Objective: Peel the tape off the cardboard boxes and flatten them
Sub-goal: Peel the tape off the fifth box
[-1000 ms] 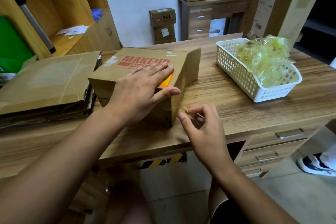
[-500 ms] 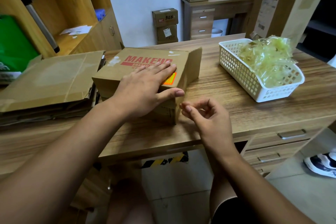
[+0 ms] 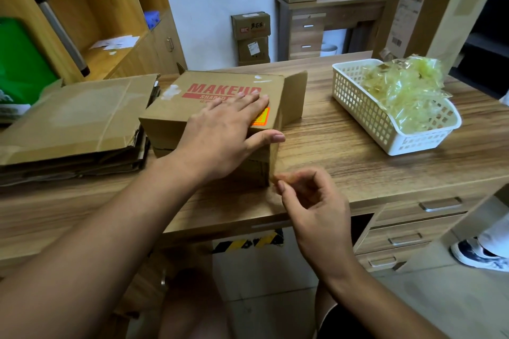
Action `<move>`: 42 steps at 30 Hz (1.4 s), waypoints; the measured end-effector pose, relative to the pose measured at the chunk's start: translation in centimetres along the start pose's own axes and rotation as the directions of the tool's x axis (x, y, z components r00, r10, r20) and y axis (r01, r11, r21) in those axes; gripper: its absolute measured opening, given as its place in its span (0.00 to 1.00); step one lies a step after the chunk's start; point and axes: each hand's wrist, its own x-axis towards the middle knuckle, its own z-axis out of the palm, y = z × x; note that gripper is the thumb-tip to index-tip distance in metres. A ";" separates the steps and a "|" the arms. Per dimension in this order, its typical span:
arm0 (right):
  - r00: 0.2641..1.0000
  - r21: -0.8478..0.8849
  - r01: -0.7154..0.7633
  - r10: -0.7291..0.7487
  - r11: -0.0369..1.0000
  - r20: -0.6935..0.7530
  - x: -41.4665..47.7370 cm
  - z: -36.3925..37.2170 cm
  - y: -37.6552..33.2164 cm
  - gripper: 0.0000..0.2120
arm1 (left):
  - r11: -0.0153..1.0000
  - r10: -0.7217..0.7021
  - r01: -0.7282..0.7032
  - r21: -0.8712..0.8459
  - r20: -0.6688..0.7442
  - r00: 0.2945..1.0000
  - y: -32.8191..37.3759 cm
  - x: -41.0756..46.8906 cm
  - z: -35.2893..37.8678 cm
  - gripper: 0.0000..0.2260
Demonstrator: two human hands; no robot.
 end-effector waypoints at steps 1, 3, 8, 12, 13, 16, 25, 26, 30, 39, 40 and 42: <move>1.000 0.001 -0.001 0.001 1.000 -0.011 0.2 0.0 0.1 0.15 | 1.000 -0.009 0.009 -0.003 0.001 1.000 0.2 0.0 0.0 0.44; 0.998 -0.015 -0.030 0.029 0.999 -0.051 1.0 -0.2 0.5 0.15 | 1.000 -0.028 0.028 -0.014 0.013 1.000 0.5 0.2 -0.2 0.45; 0.992 0.023 -0.090 0.092 0.996 -0.085 3.0 -1.3 1.8 0.18 | 0.995 -0.001 0.011 -0.100 0.099 0.995 0.2 0.8 -1.2 0.38; 0.997 -0.052 -0.074 0.074 0.996 0.004 4.6 -2.2 1.8 0.25 | 0.988 0.105 -0.070 -0.135 0.270 0.957 -2.3 1.2 -2.4 0.34; 0.996 -0.117 -0.077 0.081 0.990 0.028 5.1 -2.3 1.6 0.23 | 0.990 0.112 -0.083 -0.116 0.270 0.956 -2.7 1.3 -2.6 0.35; 0.992 -0.233 -0.083 0.103 0.969 0.077 5.7 -2.4 1.4 0.16 | 0.993 0.119 -0.116 -0.028 0.188 0.975 -2.7 1.3 -2.3 0.36; 0.998 -0.320 -0.048 0.055 0.946 0.014 6.1 -1.7 1.5 0.11 | 0.999 0.040 -0.040 0.015 0.024 0.999 -1.1 1.4 -0.3 0.36; 1.000 -0.330 -0.021 0.020 0.944 -0.008 5.6 -1.5 1.6 0.12 | 0.999 0.033 -0.034 0.018 0.024 0.999 -0.9 1.4 -0.3 0.36; 0.983 -0.371 0.109 -0.155 0.922 -0.098 4.1 -0.8 2.0 0.15 | 1.000 0.013 -0.013 0.018 0.002 1.000 -0.5 1.5 -0.1 0.36; 0.963 -0.481 0.217 -0.266 0.850 -0.035 2.3 -0.3 1.4 0.15 | 0.999 -0.013 0.015 0.032 -0.049 0.999 -0.1 1.4 0.5 0.35; 0.959 -0.491 0.261 -0.283 0.831 0.031 1.3 0.3 1.3 0.16 | 0.999 -0.031 0.034 0.037 -0.069 0.997 0.1 1.7 0.6 0.34; 0.928 -0.468 0.373 -0.307 0.801 0.213 -1.7 2.4 1.0 0.18 | 0.997 -0.063 0.067 0.043 -0.080 0.995 0.4 2.3 0.8 0.33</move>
